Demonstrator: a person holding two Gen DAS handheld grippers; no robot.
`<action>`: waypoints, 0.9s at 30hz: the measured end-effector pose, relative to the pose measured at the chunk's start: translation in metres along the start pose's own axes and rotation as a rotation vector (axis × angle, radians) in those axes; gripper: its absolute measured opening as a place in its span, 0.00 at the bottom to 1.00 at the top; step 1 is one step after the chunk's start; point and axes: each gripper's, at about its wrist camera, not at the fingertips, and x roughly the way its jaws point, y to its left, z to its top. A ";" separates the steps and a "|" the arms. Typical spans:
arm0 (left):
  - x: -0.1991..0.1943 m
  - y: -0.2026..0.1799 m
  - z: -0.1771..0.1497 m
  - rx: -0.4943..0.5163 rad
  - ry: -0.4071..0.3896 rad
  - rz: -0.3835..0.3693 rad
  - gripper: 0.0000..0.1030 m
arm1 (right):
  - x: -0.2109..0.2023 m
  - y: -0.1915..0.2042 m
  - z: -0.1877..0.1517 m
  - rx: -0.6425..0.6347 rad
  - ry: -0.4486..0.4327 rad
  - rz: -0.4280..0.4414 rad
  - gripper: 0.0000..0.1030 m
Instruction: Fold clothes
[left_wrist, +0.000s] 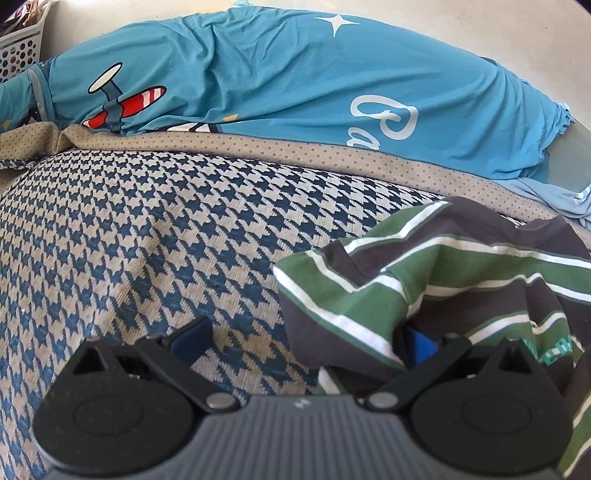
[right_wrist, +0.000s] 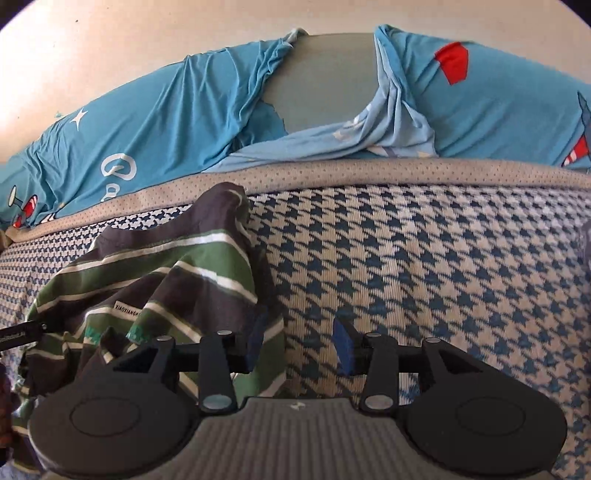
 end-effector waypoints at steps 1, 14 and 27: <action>0.000 0.001 0.000 -0.003 -0.004 0.011 1.00 | 0.001 -0.002 -0.002 0.019 0.014 0.018 0.42; 0.001 0.021 0.009 -0.065 -0.030 0.126 1.00 | 0.016 0.011 -0.007 0.105 0.073 0.129 0.29; 0.001 0.026 0.007 -0.101 -0.007 0.108 1.00 | -0.015 0.115 -0.017 -0.371 -0.107 0.174 0.08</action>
